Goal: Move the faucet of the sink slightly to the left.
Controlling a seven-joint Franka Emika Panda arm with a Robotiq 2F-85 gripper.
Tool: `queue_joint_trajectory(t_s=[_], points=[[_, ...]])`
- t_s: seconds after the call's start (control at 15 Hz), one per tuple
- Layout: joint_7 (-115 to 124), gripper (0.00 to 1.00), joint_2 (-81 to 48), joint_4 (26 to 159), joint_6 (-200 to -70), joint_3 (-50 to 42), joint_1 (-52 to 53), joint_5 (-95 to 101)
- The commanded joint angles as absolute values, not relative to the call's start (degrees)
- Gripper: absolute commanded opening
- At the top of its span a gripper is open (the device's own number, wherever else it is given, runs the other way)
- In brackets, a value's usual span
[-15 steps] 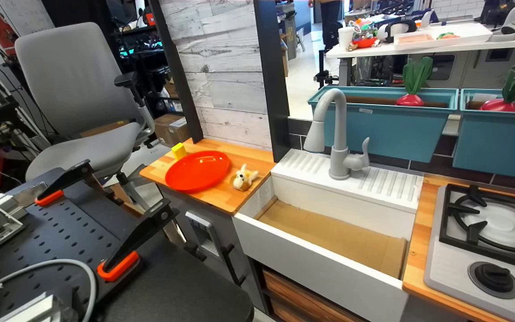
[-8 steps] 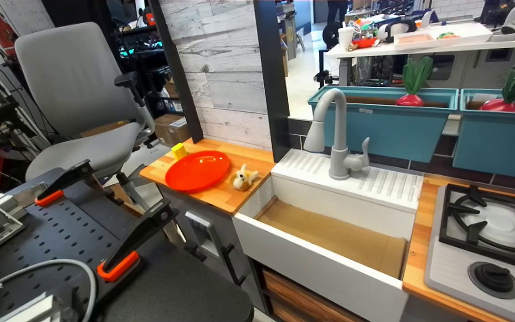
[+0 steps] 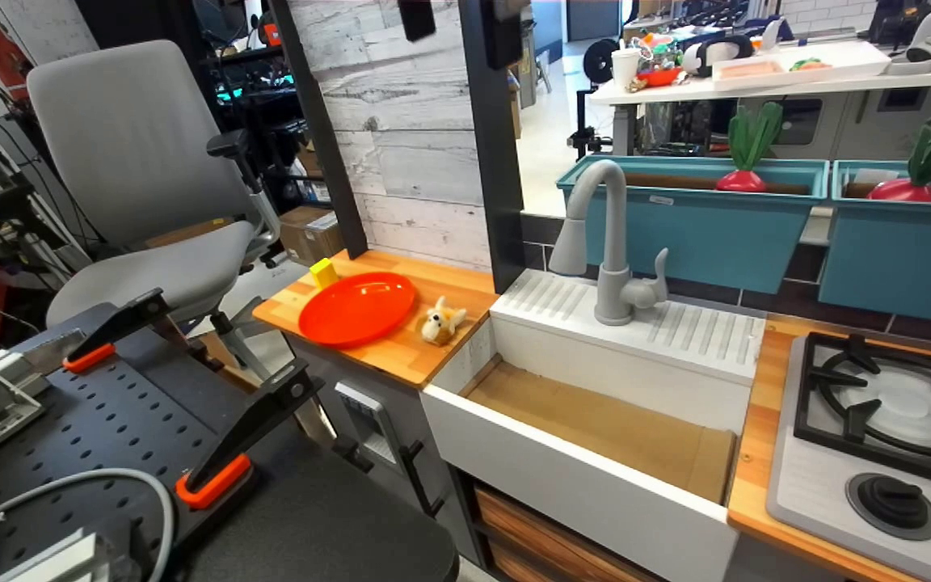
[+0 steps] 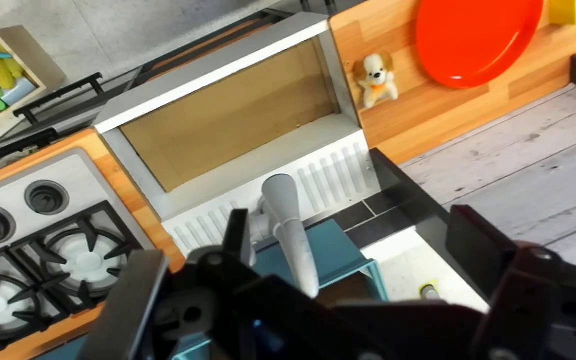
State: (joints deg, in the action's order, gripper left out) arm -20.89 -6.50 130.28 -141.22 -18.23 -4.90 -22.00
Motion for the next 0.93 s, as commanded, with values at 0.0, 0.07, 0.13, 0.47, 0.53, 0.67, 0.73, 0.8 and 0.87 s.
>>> queue_joint_trajectory(t_s=[0.0,0.07,0.13,0.47,0.53,0.67,0.73,0.8,0.87], points=[[-22.78,1.00,-19.61,120.51,-142.93,-13.27,-10.91,-24.93],[-22.47,1.00,-22.25,118.47,-143.21,-12.02,-12.41,-24.13],[-22.12,1.00,-25.02,116.30,-143.58,-10.76,-13.79,-23.27],[-20.16,1.00,-34.58,107.22,-144.15,-5.99,-17.70,-20.32],[-19.98,1.00,-36.12,105.75,-144.52,-5.30,-17.97,-19.80],[-19.14,1.00,-38.54,103.08,-144.07,-4.40,-18.10,-18.92],[-18.71,1.00,-39.73,101.79,-143.99,-4.08,-18.05,-18.40],[-18.06,1.00,-40.65,100.79,-143.87,-3.93,-17.85,-17.68],[-16.96,1.00,-41.34,99.91,-143.21,-4.00,-17.53,-16.76]])
